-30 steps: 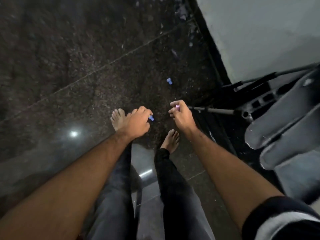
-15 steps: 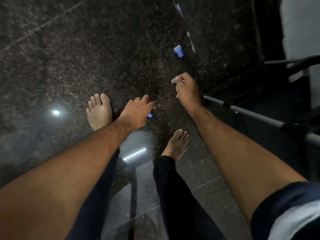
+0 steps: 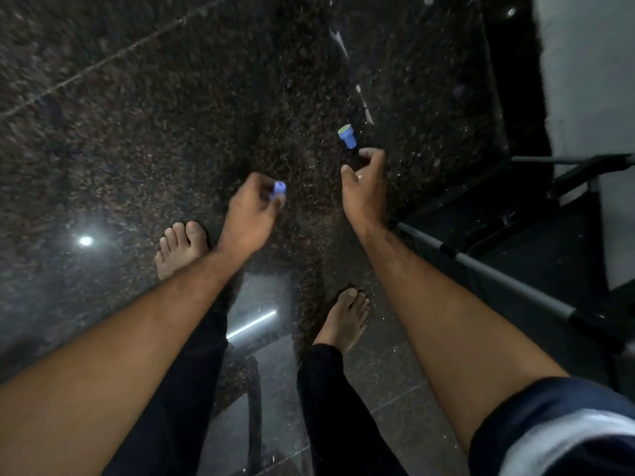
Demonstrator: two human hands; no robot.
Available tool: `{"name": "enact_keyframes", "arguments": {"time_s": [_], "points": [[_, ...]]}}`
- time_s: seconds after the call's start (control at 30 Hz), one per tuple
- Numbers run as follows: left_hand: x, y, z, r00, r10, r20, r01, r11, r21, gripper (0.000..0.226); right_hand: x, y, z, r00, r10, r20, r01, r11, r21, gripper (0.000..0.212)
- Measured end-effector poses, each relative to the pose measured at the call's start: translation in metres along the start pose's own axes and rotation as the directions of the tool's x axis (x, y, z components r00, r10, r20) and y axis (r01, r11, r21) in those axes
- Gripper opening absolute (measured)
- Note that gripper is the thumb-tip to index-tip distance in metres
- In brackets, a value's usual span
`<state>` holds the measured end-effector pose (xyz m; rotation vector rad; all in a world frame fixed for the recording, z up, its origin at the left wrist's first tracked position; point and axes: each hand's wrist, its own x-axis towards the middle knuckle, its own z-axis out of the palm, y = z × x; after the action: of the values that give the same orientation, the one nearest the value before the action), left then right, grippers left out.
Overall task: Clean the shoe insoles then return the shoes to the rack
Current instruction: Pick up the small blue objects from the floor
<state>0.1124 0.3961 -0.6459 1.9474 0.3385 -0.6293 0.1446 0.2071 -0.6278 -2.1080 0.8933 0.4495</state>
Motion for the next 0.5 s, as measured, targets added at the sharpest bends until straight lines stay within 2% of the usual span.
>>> {"name": "enact_keyframes", "arguments": {"time_s": [0.07, 0.13, 0.23, 0.33, 0.5], "points": [[0.021, 0.019, -0.016, 1.000, 0.003, -0.017, -0.005, 0.997, -0.078, 0.011, 0.015, -0.014, 0.001, 1.000, -0.018, -0.021, 0.018, 1.000, -0.020, 0.043], [0.042, 0.031, -0.029, 0.998, 0.067, 0.021, -0.064, 0.994, -0.093, 0.011, 0.033, -0.023, 0.006, 0.999, -0.038, -0.037, 0.036, 0.998, -0.057, 0.048], [0.067, 0.036, -0.037, 0.991, 0.088, 0.096, -0.077, 0.990, -0.116, 0.014, 0.055, -0.023, 0.018, 1.000, -0.018, 0.004, 0.019, 0.985, -0.172, 0.037], [0.080, 0.036, -0.037, 0.993, 0.058, 0.099, -0.041, 0.984, -0.171, 0.017, 0.061, -0.021, 0.027, 0.998, 0.031, 0.058, -0.012, 0.951, -0.308, 0.031], [0.046, 0.049, -0.044, 0.995, 0.018, 0.101, -0.003, 0.989, -0.151, 0.018, 0.003, -0.022, 0.018, 0.982, 0.073, 0.174, -0.033, 0.975, -0.220, 0.032]]}}
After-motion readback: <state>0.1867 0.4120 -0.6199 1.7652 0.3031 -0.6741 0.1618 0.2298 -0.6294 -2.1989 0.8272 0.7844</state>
